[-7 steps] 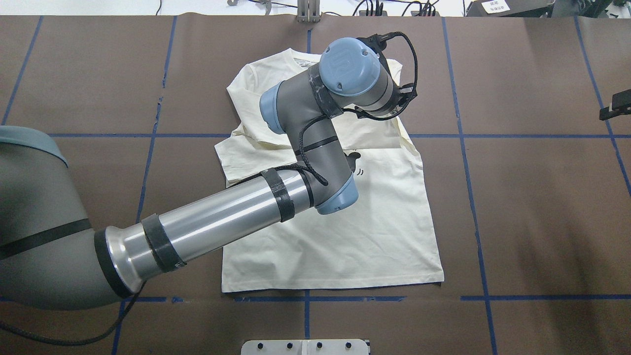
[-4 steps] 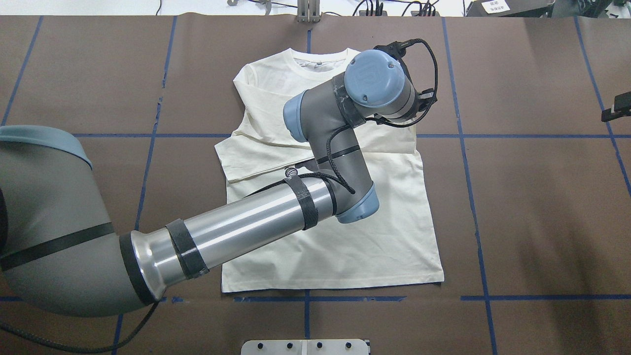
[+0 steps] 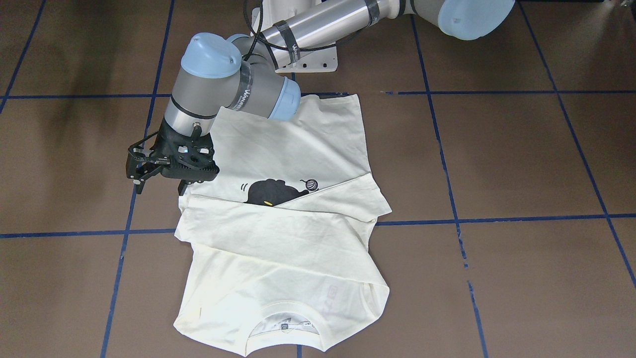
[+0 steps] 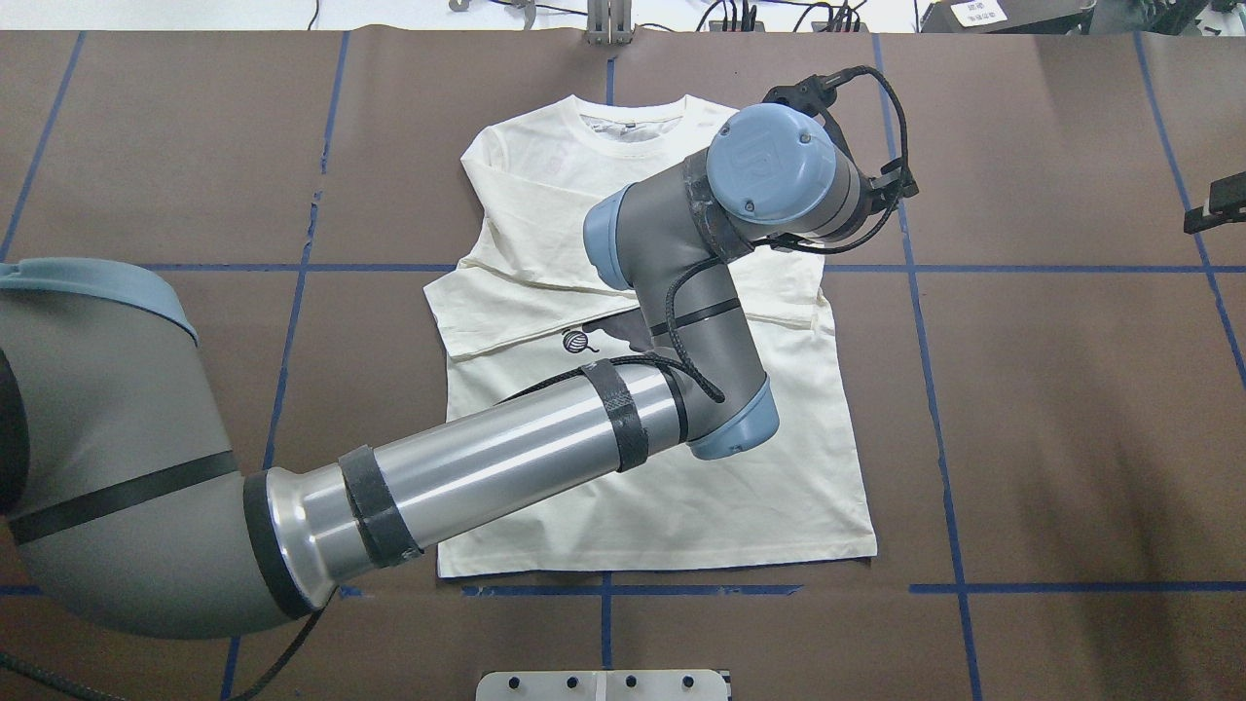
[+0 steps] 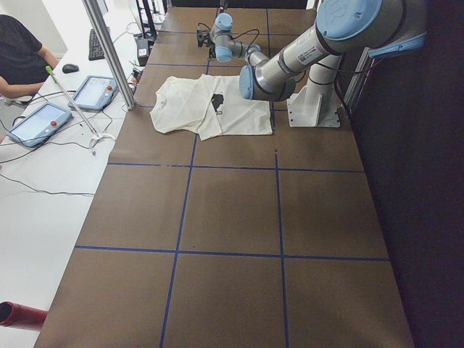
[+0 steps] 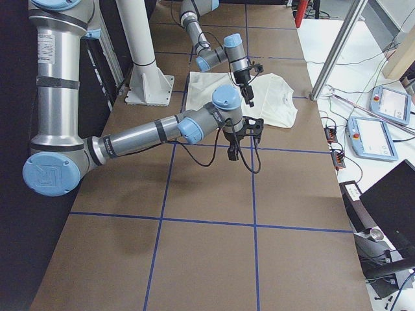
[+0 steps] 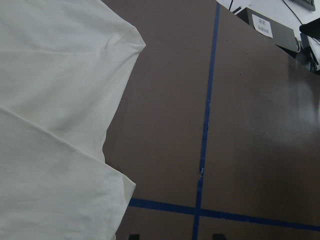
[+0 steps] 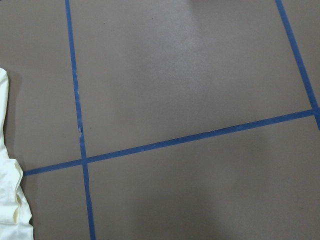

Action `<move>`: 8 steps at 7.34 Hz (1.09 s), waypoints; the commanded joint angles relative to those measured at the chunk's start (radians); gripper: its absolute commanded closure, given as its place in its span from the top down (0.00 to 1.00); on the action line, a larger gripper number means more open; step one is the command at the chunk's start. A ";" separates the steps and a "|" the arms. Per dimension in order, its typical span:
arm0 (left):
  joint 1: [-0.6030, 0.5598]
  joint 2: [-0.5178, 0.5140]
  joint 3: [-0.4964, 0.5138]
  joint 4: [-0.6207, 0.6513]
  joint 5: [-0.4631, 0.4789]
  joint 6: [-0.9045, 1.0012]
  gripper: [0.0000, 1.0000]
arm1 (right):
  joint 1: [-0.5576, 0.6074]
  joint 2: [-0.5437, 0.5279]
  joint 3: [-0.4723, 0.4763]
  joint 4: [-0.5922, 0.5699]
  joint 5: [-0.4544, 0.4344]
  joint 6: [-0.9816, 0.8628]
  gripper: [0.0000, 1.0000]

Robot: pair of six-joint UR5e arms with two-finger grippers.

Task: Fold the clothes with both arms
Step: 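Release the sleeve and withdraw the left gripper toward the collar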

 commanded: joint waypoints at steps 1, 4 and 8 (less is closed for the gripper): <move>-0.045 0.130 -0.238 0.152 -0.108 0.004 0.83 | -0.053 -0.006 0.021 0.003 0.030 0.071 1.00; -0.135 0.471 -0.716 0.386 -0.208 0.212 0.82 | -0.454 -0.011 0.045 0.266 -0.220 0.600 1.00; -0.175 0.619 -0.833 0.434 -0.211 0.268 0.82 | -1.019 -0.021 0.117 0.259 -0.788 1.063 0.90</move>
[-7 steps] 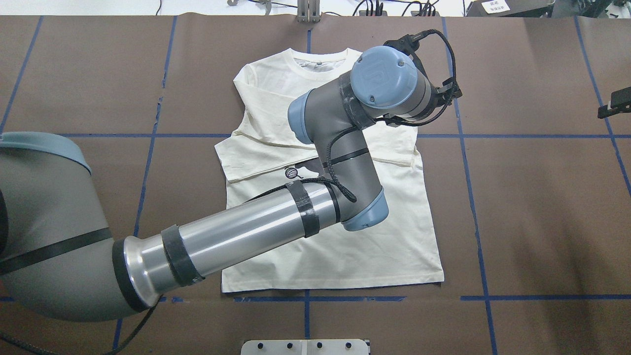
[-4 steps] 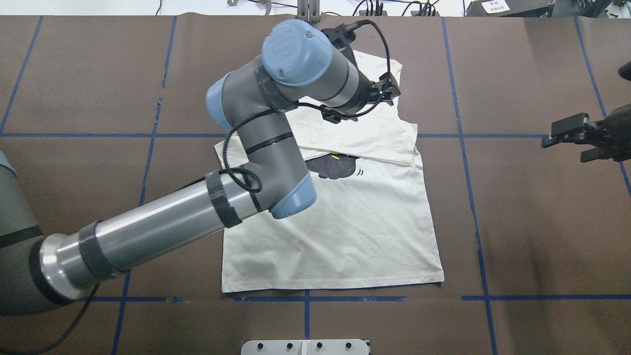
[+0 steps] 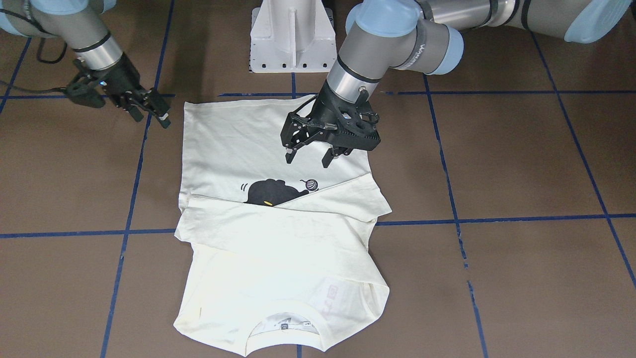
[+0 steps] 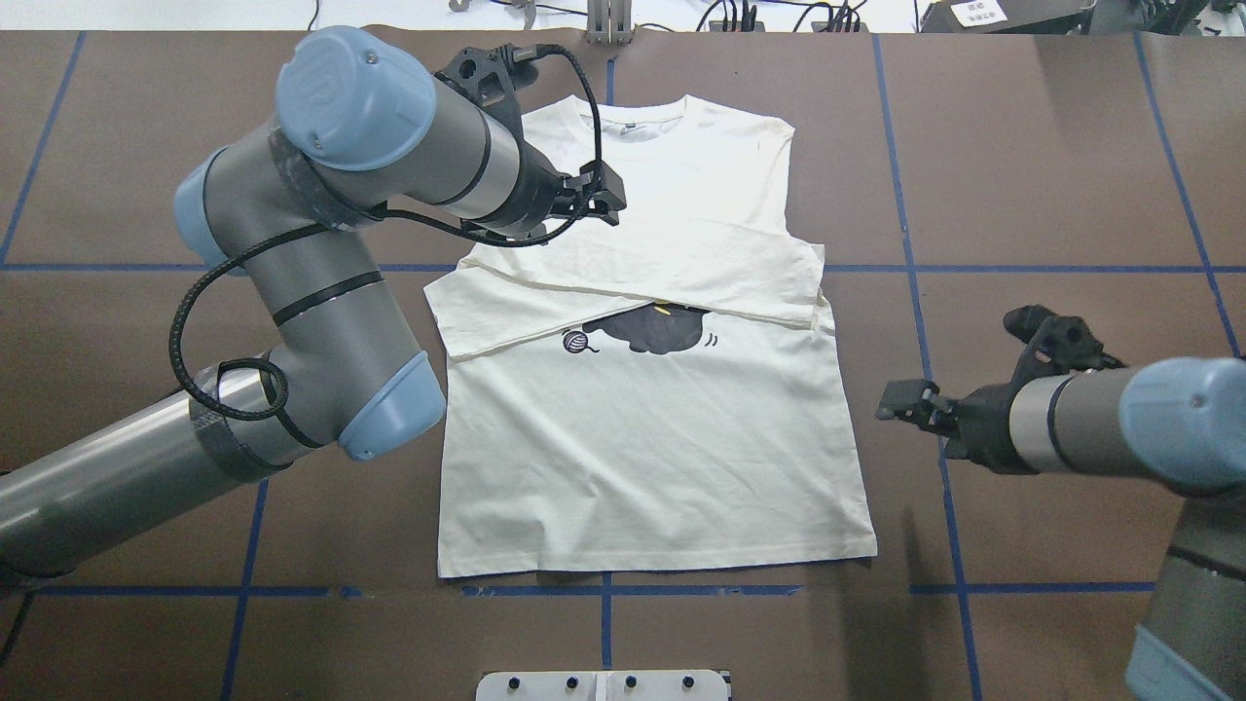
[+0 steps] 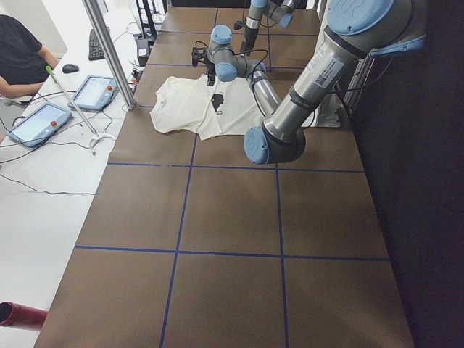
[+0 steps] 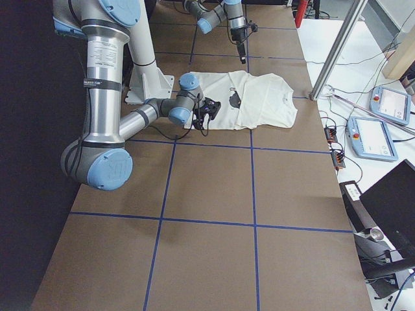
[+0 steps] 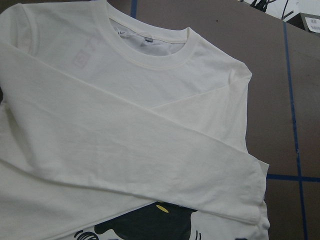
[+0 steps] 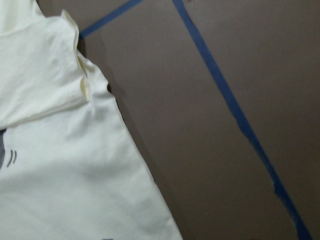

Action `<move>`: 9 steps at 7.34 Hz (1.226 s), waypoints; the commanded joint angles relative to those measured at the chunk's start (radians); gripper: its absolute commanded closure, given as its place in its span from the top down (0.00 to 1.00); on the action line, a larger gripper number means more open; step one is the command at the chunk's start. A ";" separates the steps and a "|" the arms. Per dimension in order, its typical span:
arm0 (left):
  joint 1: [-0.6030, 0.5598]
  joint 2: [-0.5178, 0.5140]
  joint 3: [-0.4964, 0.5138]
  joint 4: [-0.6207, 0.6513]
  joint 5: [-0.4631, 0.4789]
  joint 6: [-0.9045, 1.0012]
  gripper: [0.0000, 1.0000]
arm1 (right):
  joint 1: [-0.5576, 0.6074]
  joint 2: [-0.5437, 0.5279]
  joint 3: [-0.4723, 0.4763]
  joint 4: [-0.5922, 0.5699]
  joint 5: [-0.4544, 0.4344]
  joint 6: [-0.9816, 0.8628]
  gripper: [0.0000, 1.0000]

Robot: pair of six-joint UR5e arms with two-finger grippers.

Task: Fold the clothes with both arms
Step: 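Move both grippers to the shirt hem corners nearest the robot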

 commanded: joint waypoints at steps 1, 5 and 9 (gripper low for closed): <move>-0.008 0.041 -0.010 -0.008 -0.001 0.005 0.82 | -0.221 -0.010 0.004 -0.004 -0.213 0.175 0.88; -0.011 0.078 -0.003 -0.057 -0.001 0.024 0.84 | -0.345 -0.023 0.009 -0.149 -0.358 0.232 0.86; -0.011 0.081 0.011 -0.085 -0.001 0.019 0.85 | -0.348 -0.011 0.018 -0.156 -0.358 0.232 0.58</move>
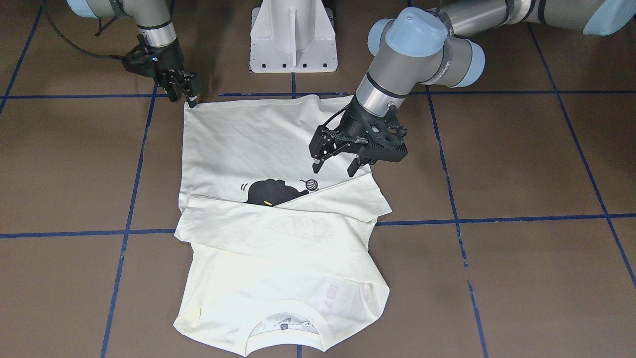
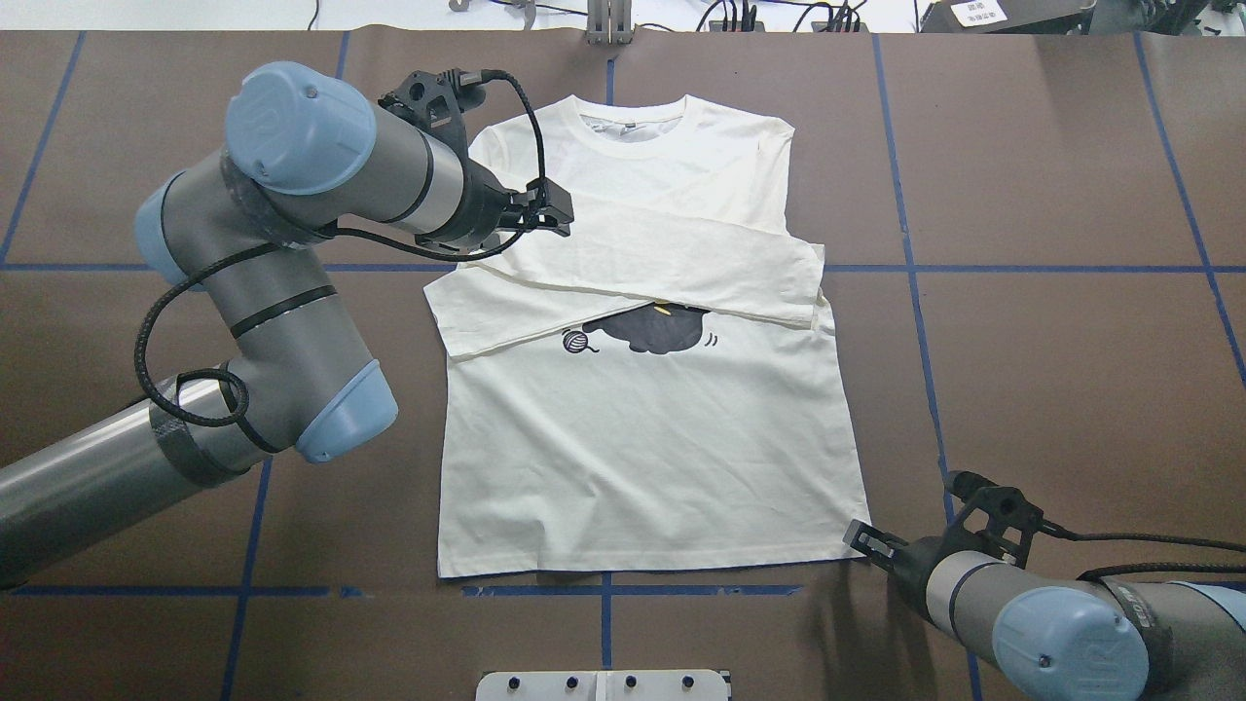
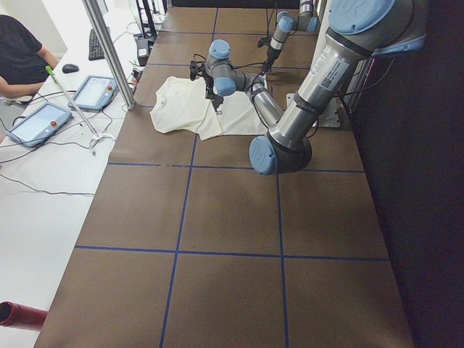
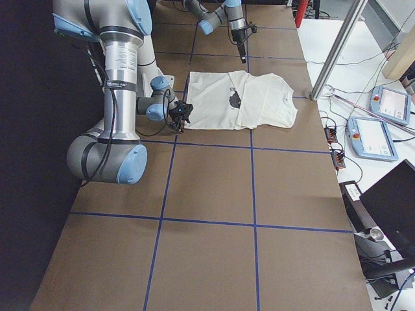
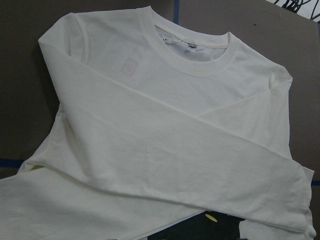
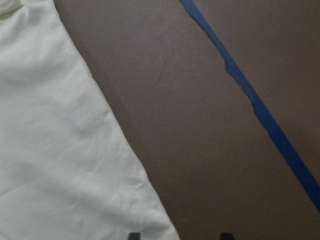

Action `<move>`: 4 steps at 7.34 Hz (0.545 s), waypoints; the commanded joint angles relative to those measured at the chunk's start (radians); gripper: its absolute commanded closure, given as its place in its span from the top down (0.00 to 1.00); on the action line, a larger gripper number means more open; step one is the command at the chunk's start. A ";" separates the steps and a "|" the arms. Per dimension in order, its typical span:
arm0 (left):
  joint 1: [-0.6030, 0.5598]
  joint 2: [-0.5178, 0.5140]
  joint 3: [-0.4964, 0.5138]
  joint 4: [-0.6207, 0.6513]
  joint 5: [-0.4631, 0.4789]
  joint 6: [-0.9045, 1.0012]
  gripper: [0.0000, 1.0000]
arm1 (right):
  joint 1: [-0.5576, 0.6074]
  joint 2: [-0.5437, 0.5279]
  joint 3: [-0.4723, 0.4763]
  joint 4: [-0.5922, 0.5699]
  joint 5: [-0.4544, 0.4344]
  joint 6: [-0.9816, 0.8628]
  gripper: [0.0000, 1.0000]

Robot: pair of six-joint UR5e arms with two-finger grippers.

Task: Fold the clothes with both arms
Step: 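Move both grippers to the shirt hem corners nearest the robot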

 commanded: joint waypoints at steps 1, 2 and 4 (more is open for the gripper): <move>0.002 0.007 0.001 -0.003 0.000 0.001 0.85 | -0.007 0.006 -0.012 -0.002 -0.002 0.001 0.59; 0.002 0.012 0.001 -0.011 -0.002 0.001 0.85 | -0.007 0.012 -0.017 -0.002 -0.002 -0.001 0.59; 0.000 0.015 0.001 -0.015 -0.002 0.002 0.85 | -0.007 0.022 -0.018 -0.028 -0.004 0.001 0.48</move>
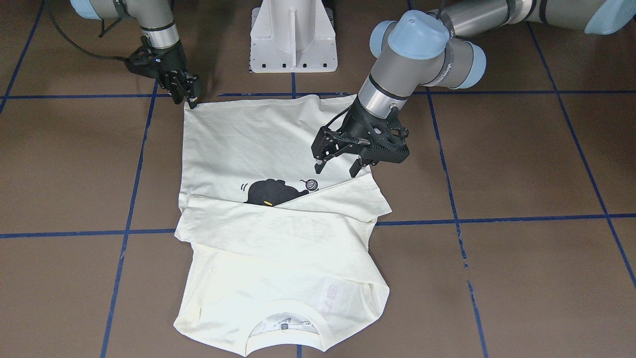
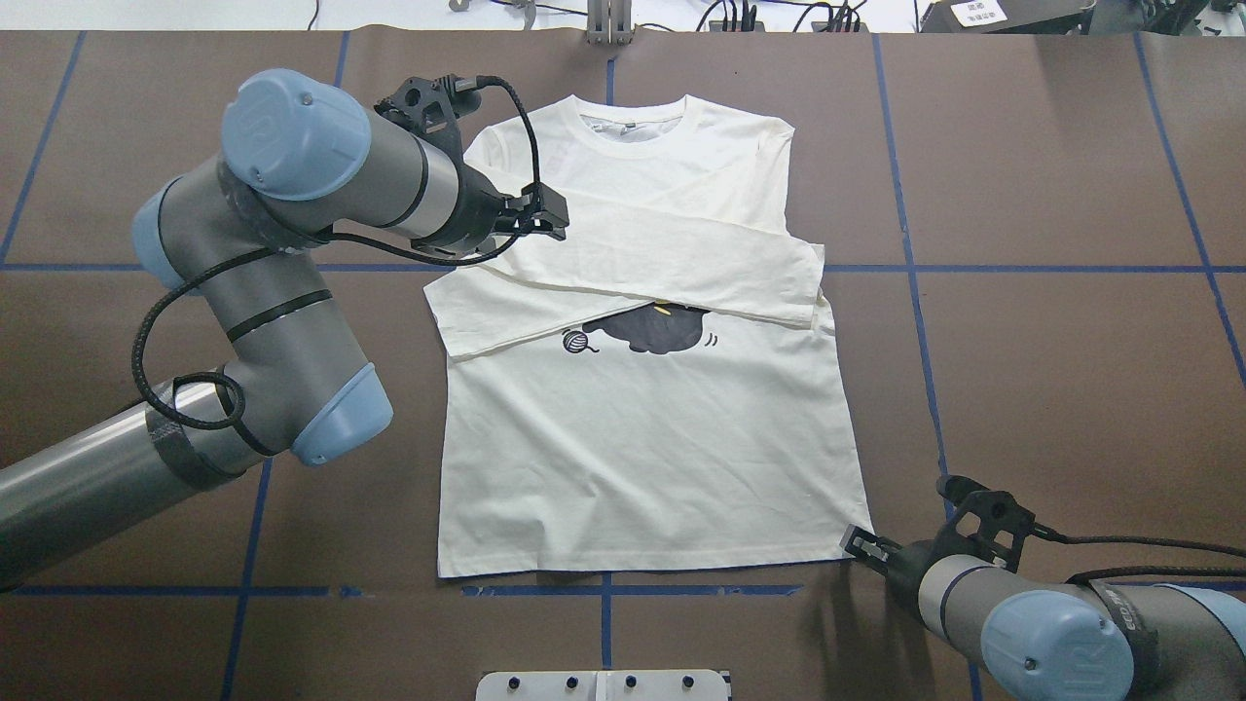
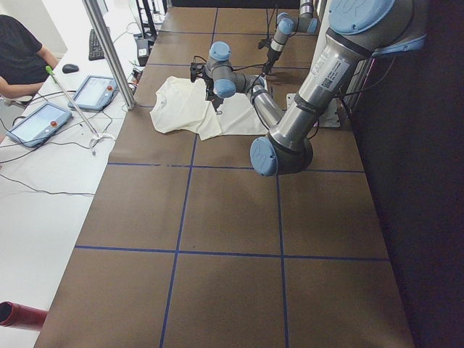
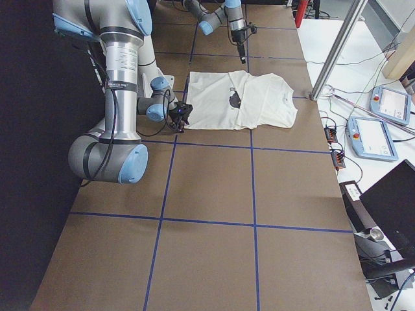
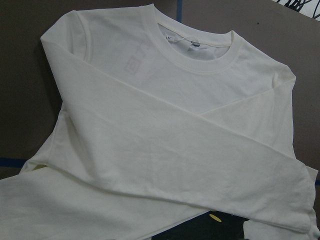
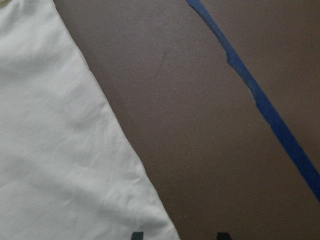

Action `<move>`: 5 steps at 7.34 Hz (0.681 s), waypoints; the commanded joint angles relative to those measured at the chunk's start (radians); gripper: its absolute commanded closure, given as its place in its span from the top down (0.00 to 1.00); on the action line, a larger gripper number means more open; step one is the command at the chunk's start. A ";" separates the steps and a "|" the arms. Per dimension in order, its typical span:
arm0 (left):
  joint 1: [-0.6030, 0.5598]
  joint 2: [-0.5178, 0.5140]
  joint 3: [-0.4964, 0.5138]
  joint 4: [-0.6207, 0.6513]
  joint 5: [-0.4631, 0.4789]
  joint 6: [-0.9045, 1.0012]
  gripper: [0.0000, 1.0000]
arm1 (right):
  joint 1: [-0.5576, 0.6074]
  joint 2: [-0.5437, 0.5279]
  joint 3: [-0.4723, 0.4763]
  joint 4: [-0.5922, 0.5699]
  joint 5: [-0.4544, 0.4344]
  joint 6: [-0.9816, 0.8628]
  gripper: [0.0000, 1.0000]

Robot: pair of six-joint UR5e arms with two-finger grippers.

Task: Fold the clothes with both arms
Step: 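Move both grippers to the shirt hem corners nearest the robot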

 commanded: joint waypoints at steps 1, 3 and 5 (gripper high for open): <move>-0.001 0.002 -0.001 -0.003 0.000 -0.002 0.86 | 0.000 0.029 0.000 -0.047 -0.001 0.000 0.05; -0.001 0.010 -0.006 -0.002 0.000 0.000 0.86 | 0.000 0.034 0.000 -0.060 0.000 -0.001 0.00; 0.005 0.039 -0.032 0.006 -0.002 -0.037 0.87 | 0.004 0.030 0.044 -0.061 0.000 -0.001 0.00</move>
